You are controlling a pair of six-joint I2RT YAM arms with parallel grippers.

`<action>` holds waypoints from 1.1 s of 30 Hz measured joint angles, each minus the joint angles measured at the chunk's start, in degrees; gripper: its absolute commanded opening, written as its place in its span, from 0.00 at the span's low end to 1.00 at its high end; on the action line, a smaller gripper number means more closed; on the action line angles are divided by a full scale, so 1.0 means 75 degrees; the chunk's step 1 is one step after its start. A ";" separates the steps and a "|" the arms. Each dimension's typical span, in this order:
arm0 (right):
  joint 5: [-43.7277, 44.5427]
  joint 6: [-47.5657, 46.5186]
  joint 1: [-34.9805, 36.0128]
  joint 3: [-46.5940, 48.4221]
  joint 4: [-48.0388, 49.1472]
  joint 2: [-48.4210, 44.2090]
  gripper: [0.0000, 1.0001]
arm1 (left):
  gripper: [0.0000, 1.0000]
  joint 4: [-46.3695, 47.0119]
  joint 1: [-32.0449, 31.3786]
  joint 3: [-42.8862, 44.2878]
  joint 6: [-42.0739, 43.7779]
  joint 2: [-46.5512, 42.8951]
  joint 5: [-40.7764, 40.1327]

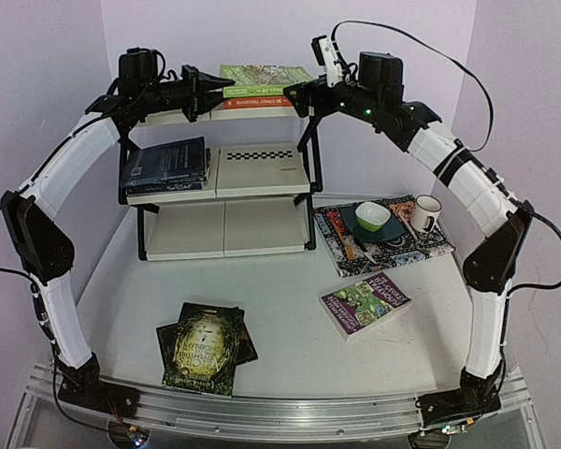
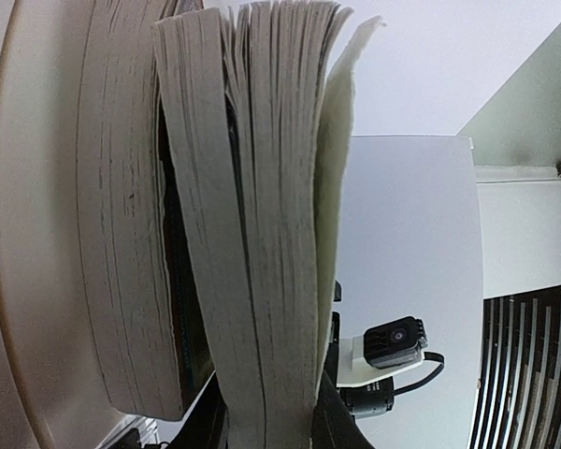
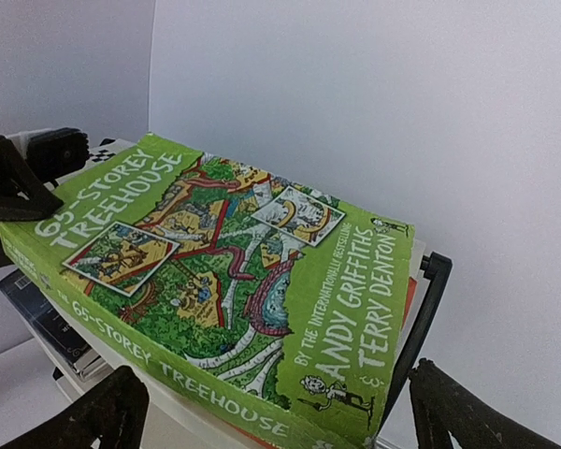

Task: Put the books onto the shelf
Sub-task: Place the book in the book pile on the shelf.

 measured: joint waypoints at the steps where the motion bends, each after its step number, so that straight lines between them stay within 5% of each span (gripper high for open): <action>1: 0.0006 0.0015 0.0000 0.0000 0.0096 0.0000 0.98 | 0.21 0.0000 0.0003 0.0000 0.0000 0.0003 -0.0003; 33: 0.0289 0.0245 0.0003 0.0003 0.0656 0.0358 0.92 | 0.52 0.0187 0.0146 0.0181 0.0428 0.0087 -0.0399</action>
